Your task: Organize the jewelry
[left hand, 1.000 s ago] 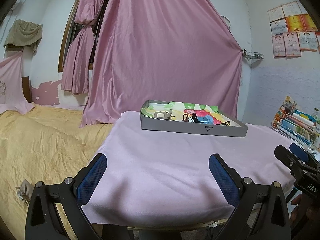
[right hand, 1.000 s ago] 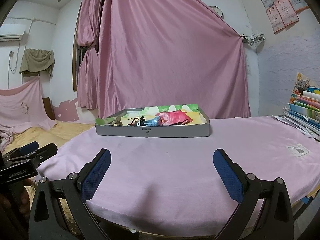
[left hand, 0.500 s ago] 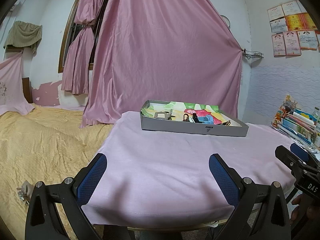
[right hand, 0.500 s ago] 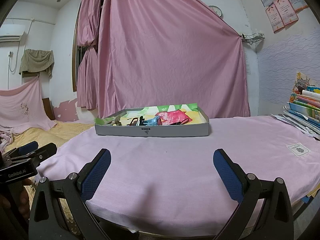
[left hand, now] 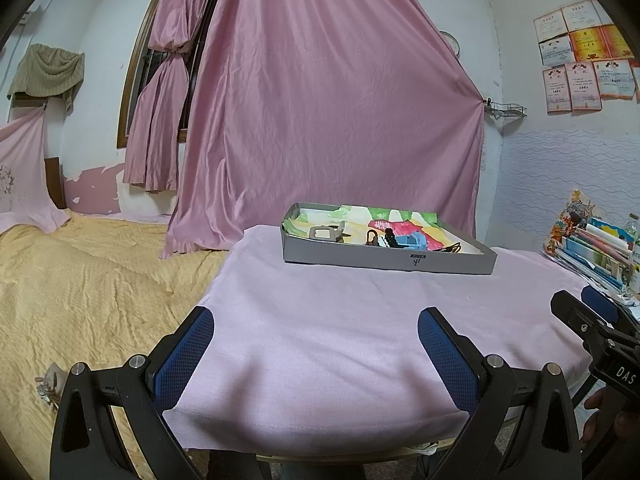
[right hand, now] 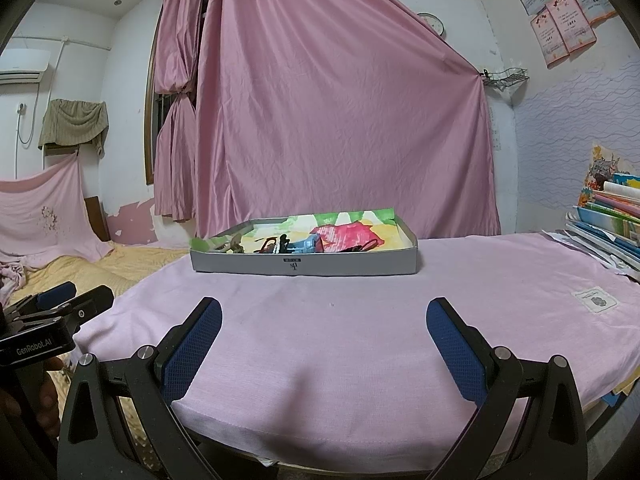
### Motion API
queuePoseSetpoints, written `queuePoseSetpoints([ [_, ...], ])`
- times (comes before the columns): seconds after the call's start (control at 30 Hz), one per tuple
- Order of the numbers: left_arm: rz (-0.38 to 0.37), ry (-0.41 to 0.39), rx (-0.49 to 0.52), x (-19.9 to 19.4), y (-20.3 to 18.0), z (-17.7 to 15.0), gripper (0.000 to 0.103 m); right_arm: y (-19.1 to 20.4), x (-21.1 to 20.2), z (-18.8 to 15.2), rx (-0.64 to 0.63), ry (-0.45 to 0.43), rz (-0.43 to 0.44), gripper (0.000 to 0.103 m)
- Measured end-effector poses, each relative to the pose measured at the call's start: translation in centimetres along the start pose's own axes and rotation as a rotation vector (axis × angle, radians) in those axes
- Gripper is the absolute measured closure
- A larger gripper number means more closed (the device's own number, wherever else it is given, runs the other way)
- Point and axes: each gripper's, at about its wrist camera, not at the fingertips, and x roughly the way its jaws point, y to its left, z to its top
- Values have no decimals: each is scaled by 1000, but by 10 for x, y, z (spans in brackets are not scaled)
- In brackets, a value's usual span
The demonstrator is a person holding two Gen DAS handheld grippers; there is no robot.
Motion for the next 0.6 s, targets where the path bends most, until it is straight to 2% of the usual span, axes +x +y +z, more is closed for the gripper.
queuePoseSetpoints([
  [0.6, 0, -1, 1, 0, 0, 0, 1, -1, 0, 1, -1, -3, -1, 2],
])
